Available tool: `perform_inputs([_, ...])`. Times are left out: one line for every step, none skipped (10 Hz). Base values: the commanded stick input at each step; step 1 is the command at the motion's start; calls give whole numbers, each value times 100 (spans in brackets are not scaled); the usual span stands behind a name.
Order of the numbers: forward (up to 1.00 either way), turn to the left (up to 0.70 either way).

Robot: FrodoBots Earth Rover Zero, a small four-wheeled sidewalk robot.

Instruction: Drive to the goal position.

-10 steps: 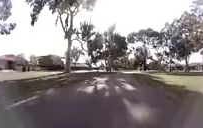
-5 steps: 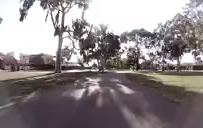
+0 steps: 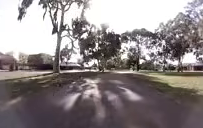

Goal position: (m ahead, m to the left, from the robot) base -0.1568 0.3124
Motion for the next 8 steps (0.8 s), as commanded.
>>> perform_inputs([100,0])
perform_inputs([100,0])
perform_inputs([100,0])
perform_inputs([100,0])
perform_inputs([100,0])
perform_inputs([100,0])
perform_inputs([100,0])
perform_inputs([100,-16])
